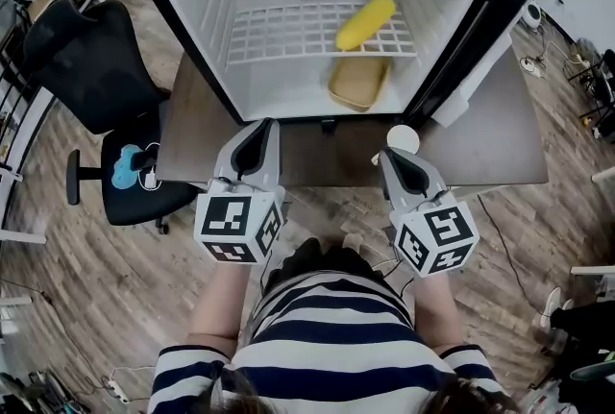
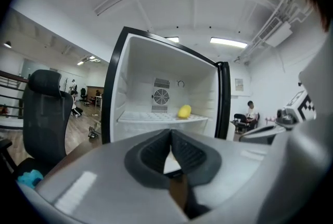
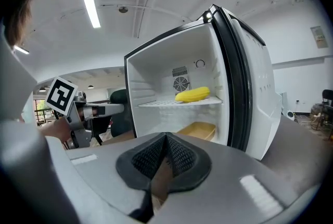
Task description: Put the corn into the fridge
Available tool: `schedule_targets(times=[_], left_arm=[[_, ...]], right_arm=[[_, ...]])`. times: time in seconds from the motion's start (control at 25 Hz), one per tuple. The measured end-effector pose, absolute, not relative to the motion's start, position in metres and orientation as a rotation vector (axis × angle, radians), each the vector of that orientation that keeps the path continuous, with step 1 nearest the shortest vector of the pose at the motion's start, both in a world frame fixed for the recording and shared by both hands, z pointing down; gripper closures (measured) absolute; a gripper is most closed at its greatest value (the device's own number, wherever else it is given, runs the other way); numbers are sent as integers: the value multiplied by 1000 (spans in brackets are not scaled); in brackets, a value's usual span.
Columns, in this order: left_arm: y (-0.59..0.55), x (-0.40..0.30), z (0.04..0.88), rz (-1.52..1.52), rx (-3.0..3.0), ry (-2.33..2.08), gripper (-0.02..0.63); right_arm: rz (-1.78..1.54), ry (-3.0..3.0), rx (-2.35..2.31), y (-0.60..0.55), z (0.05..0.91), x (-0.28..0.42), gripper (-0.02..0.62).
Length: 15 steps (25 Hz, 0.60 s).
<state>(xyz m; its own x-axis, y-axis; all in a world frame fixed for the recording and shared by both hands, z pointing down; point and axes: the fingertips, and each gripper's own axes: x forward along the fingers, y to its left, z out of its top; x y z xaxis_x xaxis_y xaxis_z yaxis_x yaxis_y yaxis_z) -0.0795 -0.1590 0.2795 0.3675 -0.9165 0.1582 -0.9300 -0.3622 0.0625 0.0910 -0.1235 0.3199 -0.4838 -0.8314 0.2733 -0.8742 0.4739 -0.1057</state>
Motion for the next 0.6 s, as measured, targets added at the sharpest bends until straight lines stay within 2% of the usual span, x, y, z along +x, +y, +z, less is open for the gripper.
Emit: schedule_targets(times=[0.6], left_arm=[[-135,-100,322,281,2377,-1682,606]], right_arm=[[334,-2583,1517,-125,311,85,600]])
